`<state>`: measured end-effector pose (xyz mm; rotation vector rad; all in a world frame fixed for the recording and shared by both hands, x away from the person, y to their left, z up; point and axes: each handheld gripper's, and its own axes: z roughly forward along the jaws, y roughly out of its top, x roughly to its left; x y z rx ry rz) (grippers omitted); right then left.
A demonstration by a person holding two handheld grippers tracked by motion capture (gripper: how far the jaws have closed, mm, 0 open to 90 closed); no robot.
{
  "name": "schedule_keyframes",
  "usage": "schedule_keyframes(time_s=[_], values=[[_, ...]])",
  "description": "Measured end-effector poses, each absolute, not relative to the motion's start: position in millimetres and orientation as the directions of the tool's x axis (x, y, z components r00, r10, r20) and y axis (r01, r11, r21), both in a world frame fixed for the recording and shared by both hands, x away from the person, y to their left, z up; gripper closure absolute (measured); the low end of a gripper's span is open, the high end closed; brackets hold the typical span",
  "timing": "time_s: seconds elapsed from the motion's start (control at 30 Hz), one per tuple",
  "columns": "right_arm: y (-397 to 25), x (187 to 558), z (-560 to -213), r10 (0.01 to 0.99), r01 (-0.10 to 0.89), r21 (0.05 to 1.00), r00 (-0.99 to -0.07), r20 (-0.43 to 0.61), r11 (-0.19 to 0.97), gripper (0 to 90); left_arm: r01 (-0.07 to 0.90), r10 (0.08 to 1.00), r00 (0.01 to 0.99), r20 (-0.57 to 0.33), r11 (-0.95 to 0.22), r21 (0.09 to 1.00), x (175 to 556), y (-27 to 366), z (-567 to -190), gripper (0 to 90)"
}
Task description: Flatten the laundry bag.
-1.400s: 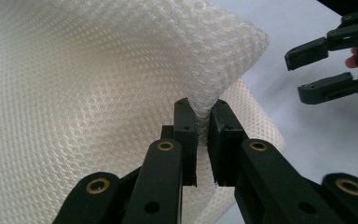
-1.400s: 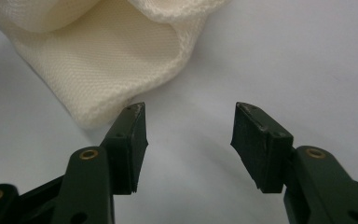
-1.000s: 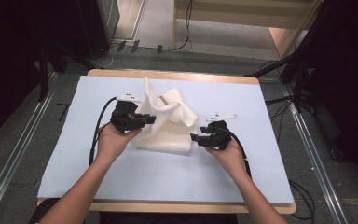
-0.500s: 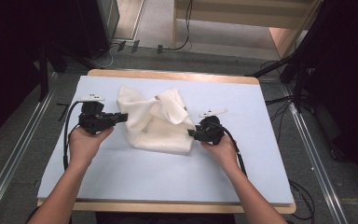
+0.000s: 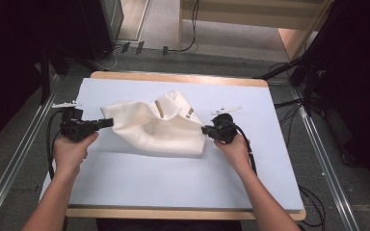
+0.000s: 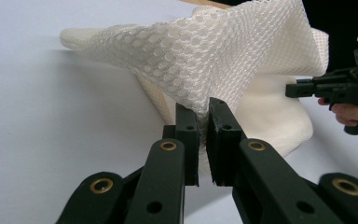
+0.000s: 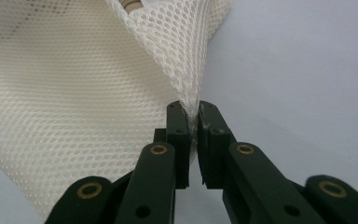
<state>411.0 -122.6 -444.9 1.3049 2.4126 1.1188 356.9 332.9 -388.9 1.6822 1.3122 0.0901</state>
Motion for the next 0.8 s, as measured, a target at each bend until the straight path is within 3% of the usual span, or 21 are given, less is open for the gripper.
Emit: schedule_keyframes(time_s=[0.17, 0.57, 0.63, 0.73, 0.8], values=[[-145, 414, -439, 0.787, 0.654, 0.700, -0.577, 0.216, 0.288, 86.2, 0.724, 0.770, 0.403, -0.494, 0.062, 0.687, 364, 330, -398, 85.6], [-178, 401, -439, 0.805, 0.687, 0.676, -0.545, 0.236, 0.267, 85.7, 0.751, 0.791, 0.411, -0.453, -0.012, 0.661, 389, 308, -417, 85.6], [-179, 398, -443, 0.801, 0.689, 0.670, -0.549, 0.237, 0.274, 79.2, 0.758, 0.790, 0.413, -0.454, -0.021, 0.652, 391, 308, -420, 85.3], [-176, 397, -449, 0.806, 0.690, 0.648, -0.559, 0.194, 0.323, 53.8, 0.765, 0.784, 0.416, -0.461, -0.027, 0.644, 392, 311, -422, 84.0], [-175, 398, -449, 0.803, 0.688, 0.656, -0.559, 0.206, 0.311, 46.6, 0.764, 0.779, 0.418, -0.466, -0.024, 0.645, 391, 312, -422, 83.4]])
